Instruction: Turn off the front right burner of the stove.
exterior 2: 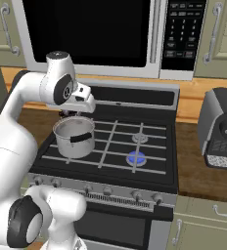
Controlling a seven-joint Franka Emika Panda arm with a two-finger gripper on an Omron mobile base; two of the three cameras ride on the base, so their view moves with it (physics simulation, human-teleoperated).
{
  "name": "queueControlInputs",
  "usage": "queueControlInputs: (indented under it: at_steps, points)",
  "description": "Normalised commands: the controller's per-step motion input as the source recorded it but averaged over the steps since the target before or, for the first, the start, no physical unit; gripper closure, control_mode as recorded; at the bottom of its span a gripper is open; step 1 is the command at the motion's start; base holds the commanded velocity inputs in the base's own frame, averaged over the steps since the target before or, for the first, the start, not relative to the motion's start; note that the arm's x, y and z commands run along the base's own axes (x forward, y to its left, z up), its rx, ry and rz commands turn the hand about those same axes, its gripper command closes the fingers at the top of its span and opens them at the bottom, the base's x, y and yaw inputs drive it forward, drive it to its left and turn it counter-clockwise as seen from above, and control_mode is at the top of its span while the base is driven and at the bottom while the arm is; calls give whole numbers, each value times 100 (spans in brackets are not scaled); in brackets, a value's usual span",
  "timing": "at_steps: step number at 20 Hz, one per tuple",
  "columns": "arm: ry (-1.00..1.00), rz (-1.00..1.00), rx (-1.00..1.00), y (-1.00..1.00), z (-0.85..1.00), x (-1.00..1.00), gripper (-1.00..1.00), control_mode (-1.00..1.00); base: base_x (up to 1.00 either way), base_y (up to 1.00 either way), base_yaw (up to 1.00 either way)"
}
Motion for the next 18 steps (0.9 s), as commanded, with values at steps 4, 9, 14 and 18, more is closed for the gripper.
queueControlInputs:
  at_steps: [4,9,14,18]
  points:
    - [-3,-6,5,-23,-12,-40,-100,-100,0,0,0]
    - [-14,-19,20,-97,-28,-93,-100,-100,0,0,0]
    - [-8,-20,20,-98,-24,-74,-100,-100,0,0,0]
    - [-12,-21,19,-100,-39,-87,-100,-100,0,0,0]
